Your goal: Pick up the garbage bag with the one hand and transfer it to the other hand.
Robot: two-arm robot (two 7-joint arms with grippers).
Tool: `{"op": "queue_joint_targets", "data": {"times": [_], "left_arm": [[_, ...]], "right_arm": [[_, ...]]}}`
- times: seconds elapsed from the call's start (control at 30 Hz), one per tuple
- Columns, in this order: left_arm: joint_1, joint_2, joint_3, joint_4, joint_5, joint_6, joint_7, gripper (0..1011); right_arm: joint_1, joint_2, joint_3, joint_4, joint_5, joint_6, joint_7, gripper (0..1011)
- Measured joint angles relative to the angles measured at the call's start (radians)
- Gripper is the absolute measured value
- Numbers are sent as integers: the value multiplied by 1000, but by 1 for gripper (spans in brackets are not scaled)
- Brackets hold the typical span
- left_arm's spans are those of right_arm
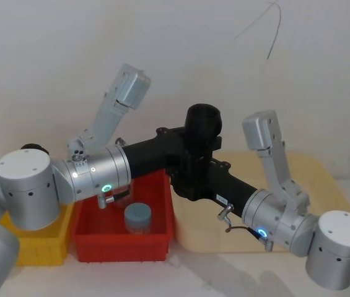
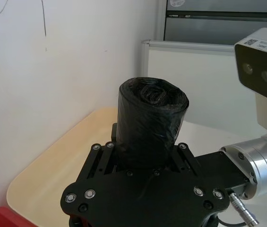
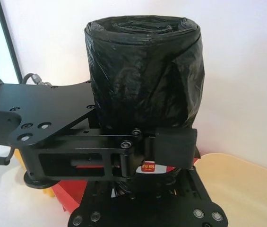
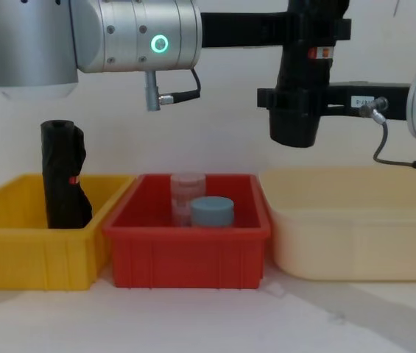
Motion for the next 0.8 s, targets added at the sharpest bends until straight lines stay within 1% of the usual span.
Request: {"op": "queue_joint_targets", "data": {"times": [0.03, 0.07, 0.1, 0.27, 0.33, 0.37, 0.4, 0.47, 0.53, 0.57, 0.63, 0.67, 0.7, 0.73, 0.77, 0.8], "left_arm": [[0, 0, 0, 1, -1, -2, -1, 386], [0, 0, 0, 1, -1, -2, -2, 386], [0, -1, 0, 2, -1, -3, -2, 386], [1, -1, 1, 3, -3, -6, -5, 389], [1, -2, 2, 3, -4, -7, -7, 451], [1, -2, 2, 3, -5, -7, -7, 451], [1, -2, 2, 3, -5, -8, -7, 504], [1, -2, 3, 4, -5, -8, -8, 559], [1, -2, 3, 4, -5, -8, -8, 642], [1, -2, 3, 4, -5, -8, -8, 642], [2, 0, 3, 2, -5, -8, -6, 719], [3, 0, 3, 1, -5, -8, -5, 719], [4, 2, 3, -3, -5, -7, -1, 776], [6, 4, 3, -7, -5, -6, 1, 793], [7, 5, 2, -10, -5, -5, 3, 851], [10, 10, 0, -16, -5, -1, 9, 869]], "right_arm": [[0, -1, 0, 1, 1, 1, -1, 547], [0, -1, 0, 1, 2, 1, -1, 547], [1, -1, 0, 1, 2, 1, -1, 507], [1, -2, 0, 3, 5, 2, -2, 507], [1, -2, 0, 3, 5, 2, -3, 507], [1, -2, 0, 3, 6, 2, -3, 507], [1, -2, 0, 3, 6, 2, -4, 507], [1, -2, 0, 4, 8, 2, -7, 507], [1, -4, 2, 5, 9, 1, -14, 507], [1, -5, 3, 6, 10, 1, -16, 506], [1, -9, 8, 10, 11, 1, -29, 507], [1, -10, 9, 11, 11, 1, -33, 506], [1, -12, 11, 12, 11, 1, -38, 507], [1, -13, 14, 15, 11, 1, -43, 506], [1, -16, 18, 19, 11, 1, -52, 506], [2, -19, 23, 24, 11, 1, -61, 506]]}}
